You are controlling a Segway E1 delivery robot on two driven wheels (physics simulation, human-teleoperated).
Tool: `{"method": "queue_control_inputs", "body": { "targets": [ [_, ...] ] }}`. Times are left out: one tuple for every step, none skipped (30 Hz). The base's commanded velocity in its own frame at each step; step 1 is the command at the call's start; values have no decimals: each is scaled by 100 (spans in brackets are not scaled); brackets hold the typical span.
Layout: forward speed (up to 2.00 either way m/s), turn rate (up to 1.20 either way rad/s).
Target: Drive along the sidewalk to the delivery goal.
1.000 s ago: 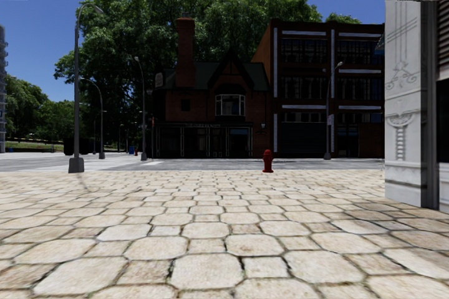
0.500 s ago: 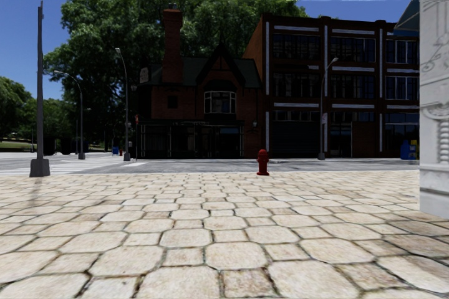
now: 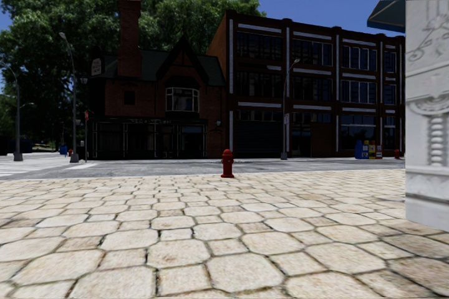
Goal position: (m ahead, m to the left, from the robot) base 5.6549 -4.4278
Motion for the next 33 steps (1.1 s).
{"method": "queue_control_inputs", "body": {
  "targets": [
    [135,-43],
    [135,-43],
    [135,-43],
    [135,-43],
    [135,-43],
    [135,-43],
    [135,-43],
    [135,-43],
    [135,-43],
    [135,-43],
    [135,-43],
    [135,-43],
    [135,-43],
    [135,-43],
    [135,-43],
    [135,-42],
    [135,-42],
    [135,-42],
    [135,-42],
    [135,-42],
    [135,-42],
    [135,-42],
    [135,-42],
    [135,-42],
    [135,-42],
    [135,-42],
    [135,-36],
    [135,-36],
    [135,-29],
    [135,-27],
    [135,-26],
    [135,-26],
    [135,-24]
  ]
}}
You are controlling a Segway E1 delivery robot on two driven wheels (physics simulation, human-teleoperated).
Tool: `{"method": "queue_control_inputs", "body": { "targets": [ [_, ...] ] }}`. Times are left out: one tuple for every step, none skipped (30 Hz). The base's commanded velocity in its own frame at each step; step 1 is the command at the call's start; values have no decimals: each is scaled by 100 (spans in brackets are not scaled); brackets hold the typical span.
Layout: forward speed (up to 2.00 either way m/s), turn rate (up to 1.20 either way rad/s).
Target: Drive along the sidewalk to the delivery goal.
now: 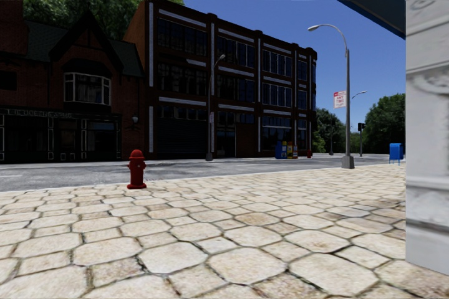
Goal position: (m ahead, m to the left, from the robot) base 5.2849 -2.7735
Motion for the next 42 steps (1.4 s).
{"method": "queue_control_inputs", "body": {
  "targets": [
    [135,-23],
    [135,-23],
    [135,-23],
    [135,-23],
    [135,-23],
    [135,-23],
    [135,-23],
    [135,-25],
    [135,-31],
    [135,-40],
    [135,-40],
    [135,-46],
    [135,-49],
    [135,-49],
    [135,-49],
    [135,-49],
    [135,-49],
    [135,-49],
    [135,-50],
    [135,-50],
    [135,-50],
    [135,-50],
    [135,-50],
    [135,-50],
    [135,-50],
    [135,-50],
    [135,-50],
    [135,-50],
    [135,-50],
    [135,-50],
    [135,-50],
    [135,-50],
    [135,-50],
    [135,-50],
    [135,-50],
    [135,-50],
    [135,-50],
    [135,-50],
    [135,-50],
    [135,-50],
    [135,-50],
    [135,-50]
  ]
}}
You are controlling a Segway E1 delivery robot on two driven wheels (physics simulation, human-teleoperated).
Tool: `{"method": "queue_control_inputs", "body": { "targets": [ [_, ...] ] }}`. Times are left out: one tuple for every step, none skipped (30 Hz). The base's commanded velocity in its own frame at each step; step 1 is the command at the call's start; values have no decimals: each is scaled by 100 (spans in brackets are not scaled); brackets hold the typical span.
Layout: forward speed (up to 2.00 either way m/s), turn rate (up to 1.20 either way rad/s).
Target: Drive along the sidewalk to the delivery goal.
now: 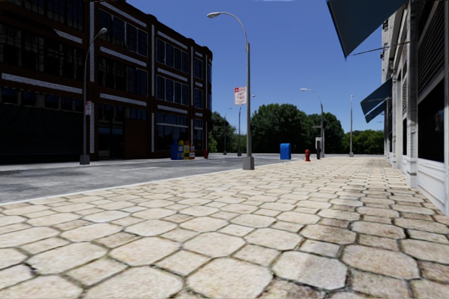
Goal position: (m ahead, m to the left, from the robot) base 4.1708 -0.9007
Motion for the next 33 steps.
{"method": "queue_control_inputs", "body": {
  "targets": [
    [135,-50],
    [135,-50],
    [135,-50],
    [135,-50],
    [135,-50],
    [135,-50],
    [135,-50],
    [135,-50],
    [135,-50],
    [135,-50],
    [135,-50],
    [135,-50],
    [135,-50],
    [135,-50],
    [135,-50],
    [135,-50],
    [135,-50],
    [135,-50],
    [135,-50],
    [135,-50],
    [135,-50],
    [135,-50],
    [135,-50],
    [135,-50],
    [135,-50],
    [135,-50],
    [135,-50],
    [135,-50],
    [135,-50],
    [135,-50],
    [135,-50],
    [135,-50],
    [135,-50]
  ]
}}
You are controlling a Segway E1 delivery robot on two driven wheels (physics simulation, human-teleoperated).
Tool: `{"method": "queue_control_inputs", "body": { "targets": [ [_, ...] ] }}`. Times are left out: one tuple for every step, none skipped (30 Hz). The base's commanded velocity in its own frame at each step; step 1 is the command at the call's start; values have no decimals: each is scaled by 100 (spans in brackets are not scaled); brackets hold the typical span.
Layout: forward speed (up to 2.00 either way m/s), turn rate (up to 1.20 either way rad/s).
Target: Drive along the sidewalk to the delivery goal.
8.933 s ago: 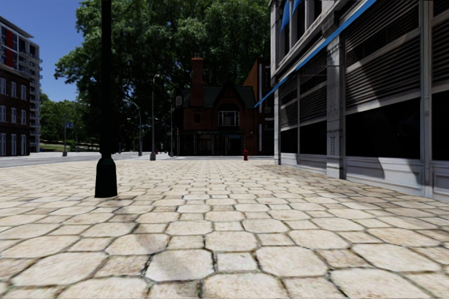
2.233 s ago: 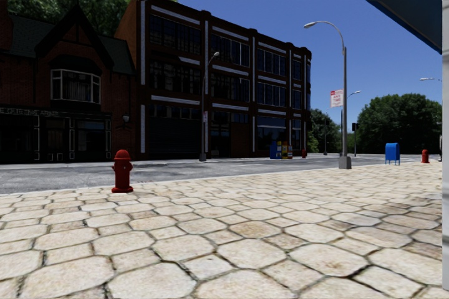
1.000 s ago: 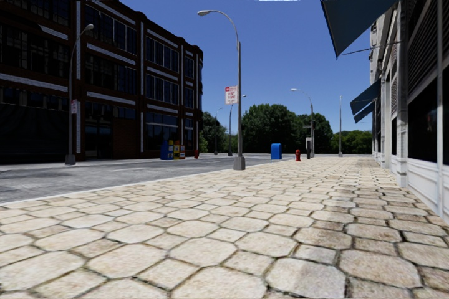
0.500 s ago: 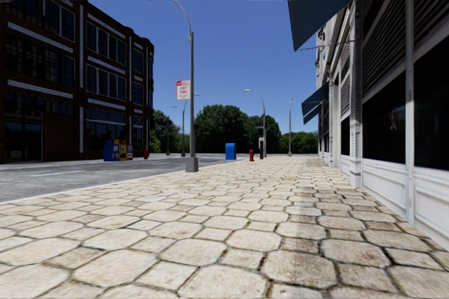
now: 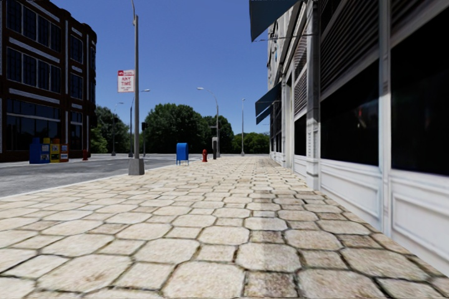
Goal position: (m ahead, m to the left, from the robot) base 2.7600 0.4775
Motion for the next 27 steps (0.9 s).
{"method": "queue_control_inputs", "body": {
  "targets": [
    [135,-50],
    [135,-50],
    [135,-50],
    [135,-50],
    [135,-50],
    [135,-50],
    [135,-40],
    [135,0],
    [139,0],
    [139,0],
    [141,0],
    [142,0],
    [142,0],
    [142,0],
    [142,0],
    [142,0],
    [142,0],
    [142,0],
    [142,6],
    [142,20],
    [142,26],
    [142,26],
    [142,29],
    [142,29],
    [142,25],
    [142,25],
    [142,20]
  ]
}}
